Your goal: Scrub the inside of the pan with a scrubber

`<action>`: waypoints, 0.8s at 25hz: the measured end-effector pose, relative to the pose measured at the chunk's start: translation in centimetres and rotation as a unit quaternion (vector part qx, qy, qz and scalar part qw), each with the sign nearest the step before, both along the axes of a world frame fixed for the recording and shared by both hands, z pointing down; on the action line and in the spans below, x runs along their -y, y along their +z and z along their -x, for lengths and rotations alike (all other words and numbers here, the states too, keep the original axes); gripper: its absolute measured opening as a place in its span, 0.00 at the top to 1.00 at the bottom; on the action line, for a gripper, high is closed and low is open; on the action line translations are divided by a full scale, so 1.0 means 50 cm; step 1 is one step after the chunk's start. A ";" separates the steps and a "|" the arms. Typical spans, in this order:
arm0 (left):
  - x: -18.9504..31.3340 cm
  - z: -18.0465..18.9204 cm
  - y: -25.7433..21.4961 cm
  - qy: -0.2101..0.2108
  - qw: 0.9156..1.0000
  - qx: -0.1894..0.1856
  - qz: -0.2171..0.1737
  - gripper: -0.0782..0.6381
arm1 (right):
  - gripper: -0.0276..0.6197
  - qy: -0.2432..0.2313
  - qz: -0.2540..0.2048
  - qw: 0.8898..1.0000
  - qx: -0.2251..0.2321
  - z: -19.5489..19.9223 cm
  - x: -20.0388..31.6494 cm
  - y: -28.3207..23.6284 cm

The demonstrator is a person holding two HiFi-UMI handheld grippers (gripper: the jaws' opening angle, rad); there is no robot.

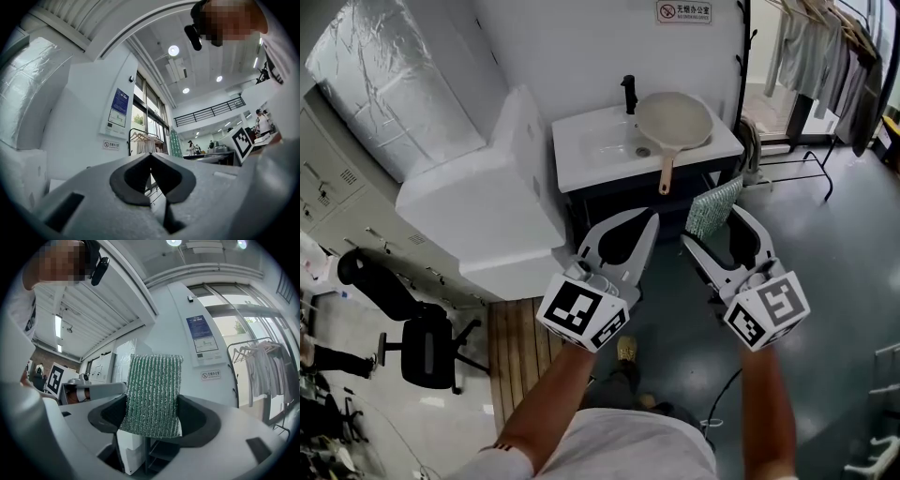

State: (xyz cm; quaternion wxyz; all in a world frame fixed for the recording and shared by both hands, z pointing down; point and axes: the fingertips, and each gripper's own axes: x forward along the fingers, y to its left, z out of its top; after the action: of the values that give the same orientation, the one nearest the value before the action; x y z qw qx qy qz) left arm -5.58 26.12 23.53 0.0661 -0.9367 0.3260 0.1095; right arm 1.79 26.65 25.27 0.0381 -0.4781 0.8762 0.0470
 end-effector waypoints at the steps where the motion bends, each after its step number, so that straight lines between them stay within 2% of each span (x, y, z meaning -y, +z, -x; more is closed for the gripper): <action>1: 0.016 0.000 0.002 0.000 1.000 0.000 0.000 0.87 | 0.43 0.000 0.001 1.000 0.000 -0.001 0.015 0.002; 20: 0.348 -0.020 0.003 0.025 1.000 -0.004 0.005 0.87 | 0.43 0.040 0.018 0.999 -0.013 -0.036 0.322 0.011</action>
State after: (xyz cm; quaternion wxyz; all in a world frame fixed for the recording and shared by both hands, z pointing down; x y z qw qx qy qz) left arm -4.61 8.72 23.68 0.0571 -0.9443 0.3035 0.1135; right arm 3.59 10.54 25.83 0.0161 -0.5126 0.8576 0.0392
